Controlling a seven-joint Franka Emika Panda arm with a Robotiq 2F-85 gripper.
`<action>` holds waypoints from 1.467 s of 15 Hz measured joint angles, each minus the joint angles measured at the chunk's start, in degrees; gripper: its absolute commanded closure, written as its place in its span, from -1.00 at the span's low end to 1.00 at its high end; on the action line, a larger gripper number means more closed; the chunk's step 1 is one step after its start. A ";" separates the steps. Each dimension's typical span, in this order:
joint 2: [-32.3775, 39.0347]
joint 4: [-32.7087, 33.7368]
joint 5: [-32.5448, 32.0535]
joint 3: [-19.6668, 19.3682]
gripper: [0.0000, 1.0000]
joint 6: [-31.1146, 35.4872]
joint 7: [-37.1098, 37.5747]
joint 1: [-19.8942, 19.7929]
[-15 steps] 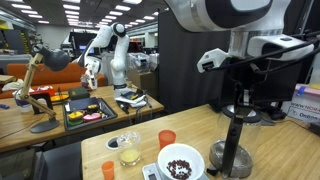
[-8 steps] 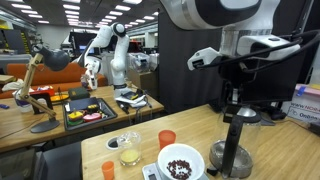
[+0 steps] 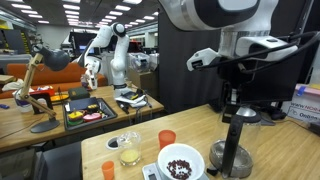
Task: Press the button on the handle of the kettle
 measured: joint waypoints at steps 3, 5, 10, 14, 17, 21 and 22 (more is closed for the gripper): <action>0.52 0.09 -0.11 0.00 1.00 0.19 0.00 0.14; 1.05 0.29 -0.36 -0.01 1.00 0.51 0.02 0.16; 2.57 1.43 -0.97 -0.31 1.00 1.00 0.23 0.15; 4.41 2.35 -0.97 -0.41 1.00 1.02 0.25 0.15; 6.00 3.30 -0.97 -0.53 1.00 1.12 0.44 0.13; 7.70 5.58 -0.97 -0.81 1.00 1.25 0.77 -0.01; 8.01 6.14 -0.97 -0.88 1.00 1.26 0.88 -0.03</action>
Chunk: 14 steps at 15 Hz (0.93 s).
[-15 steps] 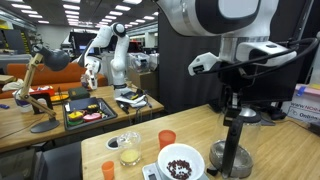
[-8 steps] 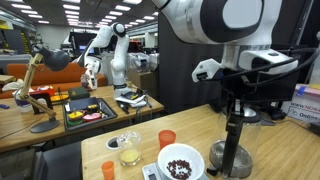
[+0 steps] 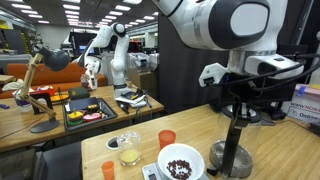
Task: Press the button on the handle of the kettle
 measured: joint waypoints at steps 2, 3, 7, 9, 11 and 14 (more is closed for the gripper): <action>0.35 0.60 0.00 -0.09 1.00 -0.12 0.07 -0.02; 0.38 0.62 0.00 -0.09 1.00 -0.16 0.07 -0.02; 0.54 0.69 0.00 -0.09 1.00 -0.21 0.07 0.00; 0.62 0.78 0.02 -0.06 1.00 -0.34 0.07 0.01; 0.88 1.07 0.04 0.00 1.00 -0.61 0.09 0.02; 1.91 2.53 0.01 0.05 1.00 -1.85 0.50 0.06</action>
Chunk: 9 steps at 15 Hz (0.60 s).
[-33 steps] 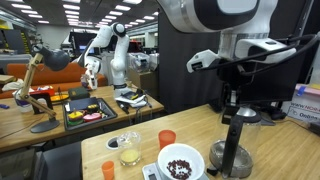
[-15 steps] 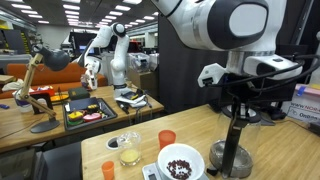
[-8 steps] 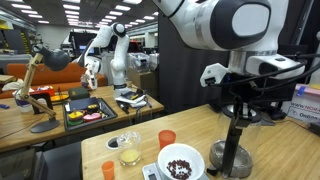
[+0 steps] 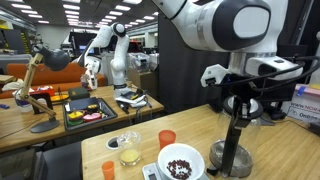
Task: Press the button on the handle of the kettle
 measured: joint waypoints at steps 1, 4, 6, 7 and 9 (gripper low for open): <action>0.27 0.59 0.00 0.03 1.00 -0.71 0.30 0.04; 1.33 2.45 -0.07 0.09 1.00 -2.68 1.11 0.12; 1.48 3.12 -0.19 0.08 1.00 -3.66 1.60 0.14; 1.42 3.17 -0.20 0.07 1.00 -3.78 1.87 0.13; 1.16 3.08 -0.18 0.01 1.00 -3.85 2.09 0.09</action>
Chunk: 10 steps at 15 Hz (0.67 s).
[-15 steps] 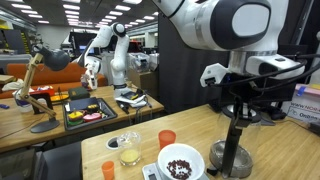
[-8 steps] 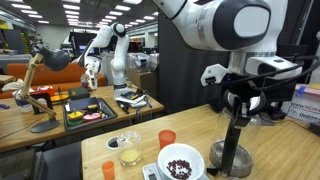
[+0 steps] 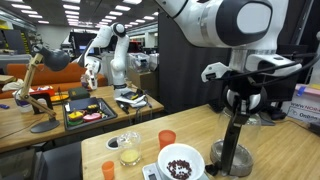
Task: Press the button on the handle of the kettle
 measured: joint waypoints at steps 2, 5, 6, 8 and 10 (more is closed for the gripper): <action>-0.43 -0.38 0.28 0.00 1.00 0.14 -0.02 -0.11; -2.95 -2.06 0.39 -0.36 1.00 2.24 -0.22 -0.34; -4.52 -3.01 0.39 -0.65 1.00 2.86 -0.43 -0.47; -8.59 -5.39 0.25 -1.27 1.00 3.16 -1.16 -0.81; -13.14 -8.44 -0.15 -1.70 1.00 3.11 -2.57 -0.95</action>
